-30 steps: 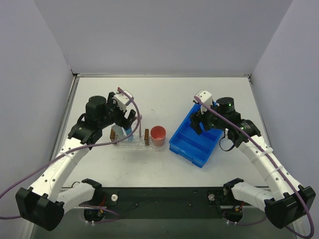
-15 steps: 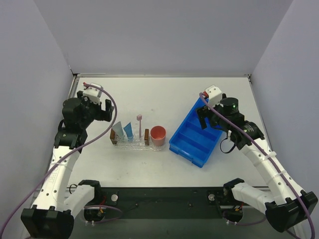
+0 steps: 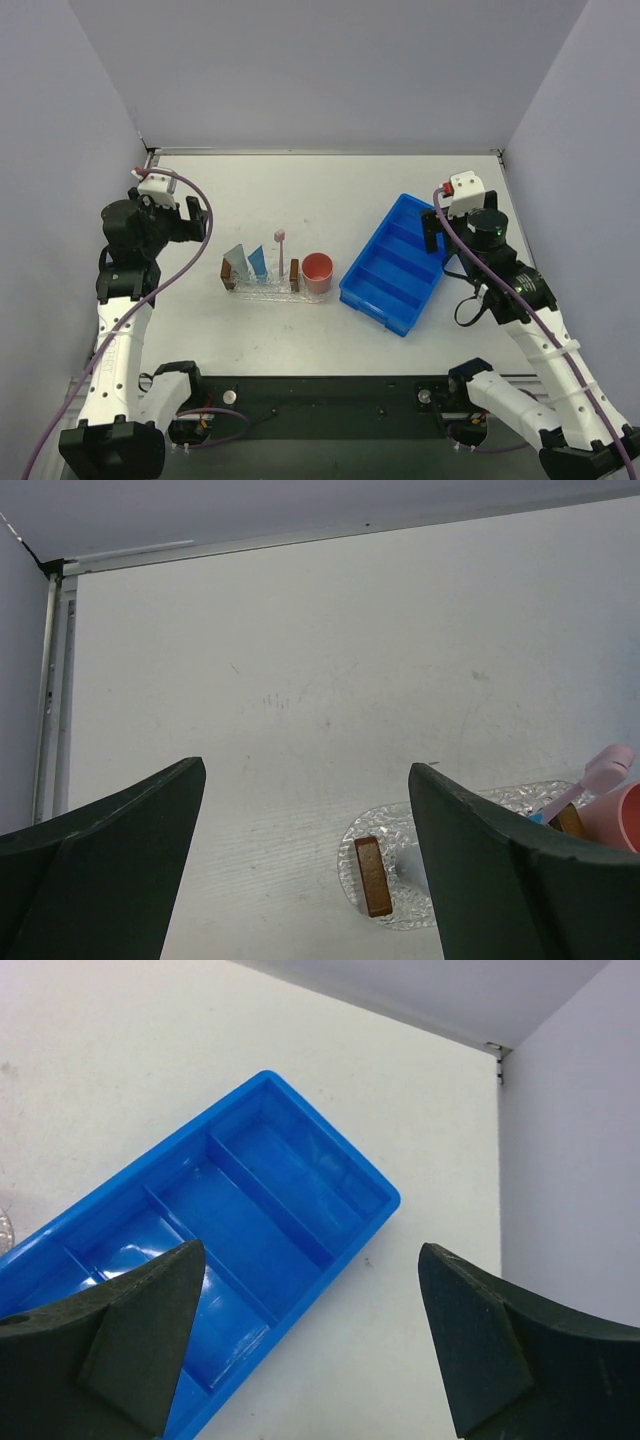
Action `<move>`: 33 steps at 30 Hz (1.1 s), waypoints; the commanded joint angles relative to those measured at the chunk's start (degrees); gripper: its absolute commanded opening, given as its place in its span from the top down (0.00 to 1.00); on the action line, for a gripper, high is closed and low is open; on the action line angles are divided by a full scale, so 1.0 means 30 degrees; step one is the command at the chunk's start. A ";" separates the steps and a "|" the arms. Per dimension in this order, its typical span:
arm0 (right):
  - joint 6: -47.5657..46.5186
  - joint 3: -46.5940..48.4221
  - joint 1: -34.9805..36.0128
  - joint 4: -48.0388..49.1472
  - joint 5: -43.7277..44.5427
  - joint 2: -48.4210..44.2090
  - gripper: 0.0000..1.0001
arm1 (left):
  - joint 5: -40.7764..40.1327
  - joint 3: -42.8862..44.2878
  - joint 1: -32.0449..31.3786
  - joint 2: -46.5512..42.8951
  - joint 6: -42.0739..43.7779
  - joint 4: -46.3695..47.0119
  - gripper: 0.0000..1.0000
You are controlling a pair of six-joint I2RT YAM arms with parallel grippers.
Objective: Prepare toiletry sets of a toothbrush and toothpaste on the tray
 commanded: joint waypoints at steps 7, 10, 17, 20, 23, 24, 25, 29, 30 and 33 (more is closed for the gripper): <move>-0.0966 -0.0509 -0.0096 -0.0507 0.4168 -0.2578 0.18 | 0.1109 -0.0013 0.0197 -0.0307 -0.0247 -0.0140 0.06; -0.1024 -0.0802 -0.0154 -0.0567 0.4520 -0.3047 0.18 | 0.1198 -0.0071 0.0226 -0.0482 -0.0394 -0.0024 0.06; -0.0966 -0.0949 -0.0154 -0.0508 0.4755 -0.3079 0.18 | 0.1636 -0.0393 0.0226 -0.0951 -0.0775 0.0475 0.06; -0.0908 -0.1066 -0.0125 -0.0275 0.4608 -0.2874 0.18 | 0.1841 -0.0656 0.0225 -0.0922 -0.0805 0.0738 0.06; -0.0878 -0.1271 -0.0154 0.0105 0.4608 -0.2319 0.18 | 0.2134 -0.0832 0.0226 -0.0747 -0.0805 0.0914 0.06; -0.0849 -0.1301 -0.0183 0.0223 0.4637 -0.2201 0.18 | 0.2222 -0.0862 0.0226 -0.0659 -0.0805 0.0914 0.06; -0.0820 -0.1330 -0.0184 0.0341 0.4637 -0.1997 0.18 | 0.2281 -0.0834 0.0226 -0.0658 -0.0805 0.0972 0.06; -0.0819 -0.1331 -0.0301 0.0926 0.4608 -0.1469 0.18 | 0.2574 -0.1008 0.0226 -0.0599 -0.0805 0.1323 0.06; -0.0848 -0.1330 -0.0301 0.1015 0.4608 -0.1264 0.18 | 0.2632 -0.1038 0.0226 -0.0570 -0.0776 0.1411 0.06; -0.0849 -0.1272 -0.0388 0.1250 0.4608 -0.0913 0.19 | 0.2837 -0.1184 0.0226 -0.0571 -0.0805 0.1821 0.06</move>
